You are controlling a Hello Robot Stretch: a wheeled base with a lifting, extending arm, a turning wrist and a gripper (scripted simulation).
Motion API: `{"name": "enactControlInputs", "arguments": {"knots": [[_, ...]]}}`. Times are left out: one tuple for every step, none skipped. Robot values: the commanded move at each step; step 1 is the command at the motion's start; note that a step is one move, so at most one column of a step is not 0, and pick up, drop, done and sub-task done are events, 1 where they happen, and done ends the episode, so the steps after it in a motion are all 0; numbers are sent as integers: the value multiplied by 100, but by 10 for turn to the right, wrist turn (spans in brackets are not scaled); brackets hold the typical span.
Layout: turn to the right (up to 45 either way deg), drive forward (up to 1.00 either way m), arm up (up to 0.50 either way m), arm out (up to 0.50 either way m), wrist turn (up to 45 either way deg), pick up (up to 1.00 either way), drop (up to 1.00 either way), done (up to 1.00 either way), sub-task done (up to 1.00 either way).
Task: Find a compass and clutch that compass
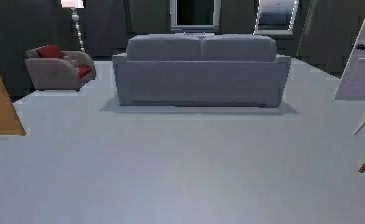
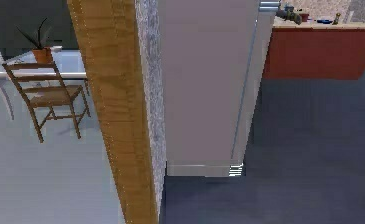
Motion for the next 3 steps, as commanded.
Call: {"name": "enactControlInputs", "arguments": {"knots": [[0, 25, 0, 0, 0, 0, 0, 0, 0], [-240, 0, 0, 0, 0, 0, 0, 0, 0], [-30, 0, 0, 0, 0, 0, 0, 0, 0]]}}
